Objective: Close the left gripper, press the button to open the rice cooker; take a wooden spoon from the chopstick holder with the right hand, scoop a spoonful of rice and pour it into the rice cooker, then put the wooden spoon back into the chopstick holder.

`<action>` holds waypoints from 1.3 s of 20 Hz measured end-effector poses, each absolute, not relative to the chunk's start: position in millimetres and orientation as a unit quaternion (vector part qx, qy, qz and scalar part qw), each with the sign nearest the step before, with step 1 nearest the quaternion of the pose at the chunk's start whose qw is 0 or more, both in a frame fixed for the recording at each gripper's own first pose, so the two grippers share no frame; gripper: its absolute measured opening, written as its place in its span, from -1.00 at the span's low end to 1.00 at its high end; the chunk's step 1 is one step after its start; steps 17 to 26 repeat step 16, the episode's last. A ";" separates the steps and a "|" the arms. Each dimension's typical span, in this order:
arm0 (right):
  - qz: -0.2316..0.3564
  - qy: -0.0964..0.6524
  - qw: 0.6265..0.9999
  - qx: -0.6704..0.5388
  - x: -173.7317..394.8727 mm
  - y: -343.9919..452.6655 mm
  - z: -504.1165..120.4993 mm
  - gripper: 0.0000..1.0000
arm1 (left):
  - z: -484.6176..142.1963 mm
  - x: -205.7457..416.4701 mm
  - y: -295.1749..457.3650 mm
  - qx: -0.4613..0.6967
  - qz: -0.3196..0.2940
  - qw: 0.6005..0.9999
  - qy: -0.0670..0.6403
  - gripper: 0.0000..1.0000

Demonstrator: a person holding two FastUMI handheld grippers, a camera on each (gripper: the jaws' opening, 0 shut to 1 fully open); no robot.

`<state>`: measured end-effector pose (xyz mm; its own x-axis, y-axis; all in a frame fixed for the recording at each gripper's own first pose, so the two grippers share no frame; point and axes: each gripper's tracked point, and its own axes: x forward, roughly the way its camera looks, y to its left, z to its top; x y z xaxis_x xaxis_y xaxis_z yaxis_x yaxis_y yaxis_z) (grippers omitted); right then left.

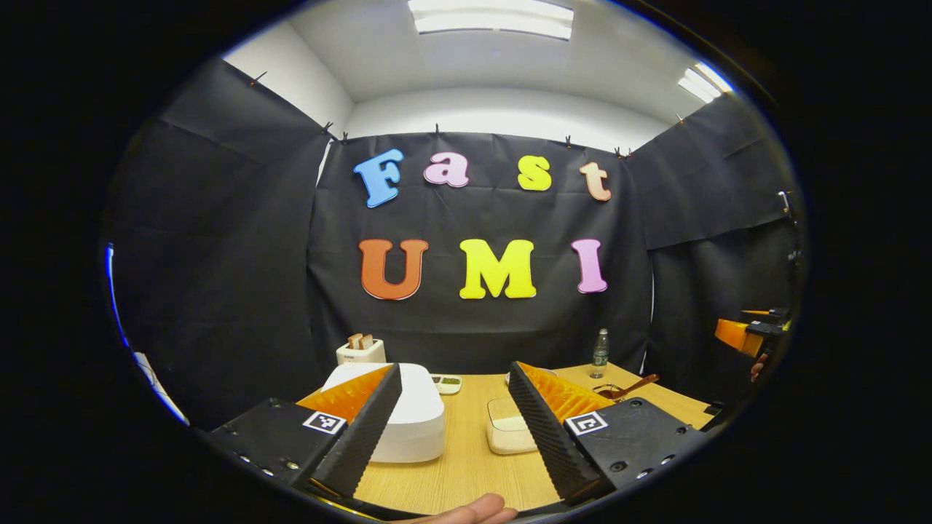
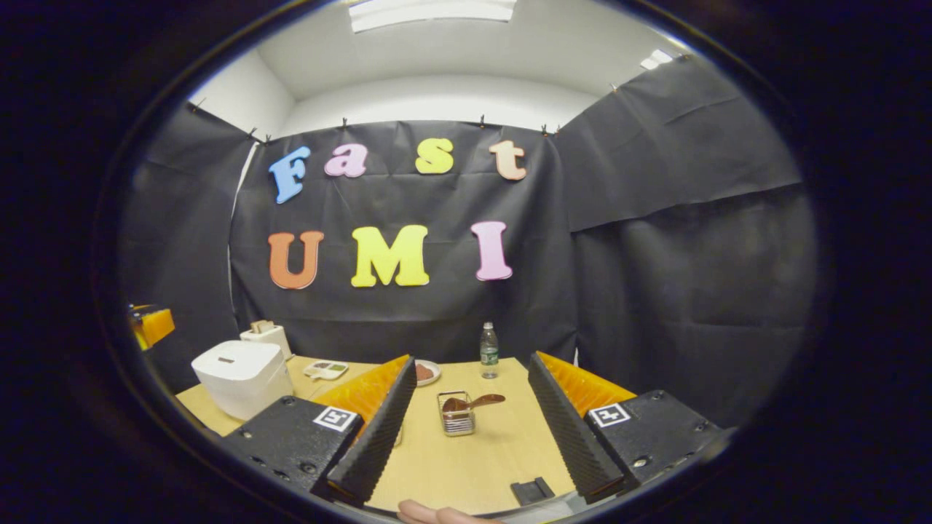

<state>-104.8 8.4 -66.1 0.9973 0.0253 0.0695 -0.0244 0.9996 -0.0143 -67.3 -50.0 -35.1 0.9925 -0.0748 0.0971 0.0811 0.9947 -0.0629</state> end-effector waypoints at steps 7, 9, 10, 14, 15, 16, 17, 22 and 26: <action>0.013 -0.030 0.999 -0.001 -104.6 6.8 -69.7 1.00 | -43.4 -63.1 -47.4 -0.040 -0.042 0.998 -0.038 0.89; 0.013 -0.027 1.000 0.000 -105.3 4.0 -72.8 1.00 | -47.5 -61.6 -48.7 -0.039 -0.043 0.998 -0.030 0.88; 0.012 -0.026 1.000 0.000 -105.4 1.0 -73.8 0.89 | -46.4 -62.7 -49.1 -0.036 -0.042 0.998 -0.029 0.89; 0.007 -0.035 0.999 -0.006 -108.6 -3.9 -68.7 1.00 | -43.0 -63.8 -52.4 -0.028 -0.045 0.998 -0.036 0.89; 0.007 -0.037 0.999 -0.006 -108.7 -4.1 -67.7 1.00 | -41.6 -65.0 -52.4 -0.027 -0.045 0.998 -0.038 0.89; 0.008 -0.037 0.999 -0.005 -110.0 -3.6 -67.3 0.89 | -40.5 -65.3 -53.4 -0.025 -0.046 0.998 -0.040 0.89; 0.008 -0.037 0.999 -0.005 -110.0 -3.6 -67.3 0.89 | -40.5 -65.3 -53.4 -0.025 -0.046 0.998 -0.040 0.89; 0.008 -0.037 0.999 -0.005 -110.0 -3.6 -67.3 0.89 | -40.5 -65.3 -53.4 -0.025 -0.046 0.998 -0.040 0.89; 0.008 -0.037 0.999 -0.005 -110.0 -3.6 -67.3 0.89 | -40.5 -65.3 -53.4 -0.025 -0.046 0.998 -0.040 0.89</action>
